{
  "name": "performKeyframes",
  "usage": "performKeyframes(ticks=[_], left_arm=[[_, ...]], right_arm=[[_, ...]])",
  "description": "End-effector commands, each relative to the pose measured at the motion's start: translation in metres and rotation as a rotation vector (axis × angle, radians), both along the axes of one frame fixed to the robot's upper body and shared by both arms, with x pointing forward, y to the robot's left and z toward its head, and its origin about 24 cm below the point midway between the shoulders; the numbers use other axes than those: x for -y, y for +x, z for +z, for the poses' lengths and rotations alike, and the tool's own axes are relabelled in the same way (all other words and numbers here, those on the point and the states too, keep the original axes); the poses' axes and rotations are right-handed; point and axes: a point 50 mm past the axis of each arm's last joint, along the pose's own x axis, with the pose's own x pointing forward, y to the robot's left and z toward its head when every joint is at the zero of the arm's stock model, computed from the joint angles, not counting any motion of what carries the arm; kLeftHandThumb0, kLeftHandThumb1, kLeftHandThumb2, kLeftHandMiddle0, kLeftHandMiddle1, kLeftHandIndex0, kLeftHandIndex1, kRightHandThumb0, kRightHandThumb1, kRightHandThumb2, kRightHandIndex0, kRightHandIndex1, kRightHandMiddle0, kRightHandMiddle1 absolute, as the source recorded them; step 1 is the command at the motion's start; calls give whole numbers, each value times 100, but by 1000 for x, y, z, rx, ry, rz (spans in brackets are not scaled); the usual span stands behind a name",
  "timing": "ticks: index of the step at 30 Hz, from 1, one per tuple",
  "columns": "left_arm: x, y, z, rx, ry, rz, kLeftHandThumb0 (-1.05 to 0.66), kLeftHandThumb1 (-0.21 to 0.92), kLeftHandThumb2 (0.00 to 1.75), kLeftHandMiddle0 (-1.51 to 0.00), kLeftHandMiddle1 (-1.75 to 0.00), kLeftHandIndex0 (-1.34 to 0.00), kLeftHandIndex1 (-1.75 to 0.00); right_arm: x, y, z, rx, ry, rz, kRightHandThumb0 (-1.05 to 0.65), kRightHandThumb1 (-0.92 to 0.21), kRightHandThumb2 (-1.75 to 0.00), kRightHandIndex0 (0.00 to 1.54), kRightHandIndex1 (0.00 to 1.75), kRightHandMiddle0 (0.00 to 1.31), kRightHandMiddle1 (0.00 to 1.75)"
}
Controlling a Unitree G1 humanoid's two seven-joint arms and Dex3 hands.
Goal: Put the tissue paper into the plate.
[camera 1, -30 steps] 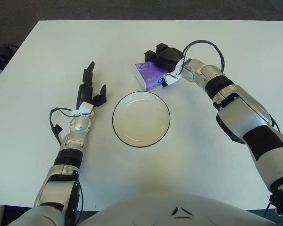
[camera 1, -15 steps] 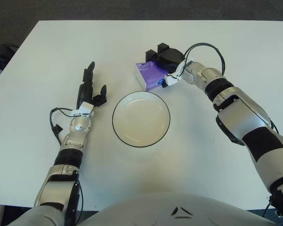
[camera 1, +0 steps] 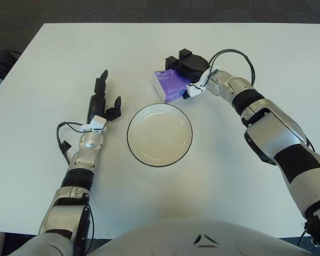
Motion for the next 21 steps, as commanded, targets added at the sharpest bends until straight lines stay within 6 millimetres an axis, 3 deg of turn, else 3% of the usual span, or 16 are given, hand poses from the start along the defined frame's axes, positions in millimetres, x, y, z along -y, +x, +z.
performKeyframes(ticks=[1,11,21], left_arm=[[36,-65,-96,-367,-147,22,-67,92,80,-15,0,0,-31],[36,-65,-97,-367,-144,29,-67,92,81,-17,-1,0,-32],[35,-65,-97,-369,-140,32,-67,92,80,-18,-1,0,-34]], right_arm=[[18,-1,-16,-24,34,-55,-46,-39,-119,89,175,57,172],[27,-1,-15,122,120,-104,-47,-32,-131,113,175,60,175],[37,-1,-9,165,251,-142,-47,-31,-133,117,175,61,175]])
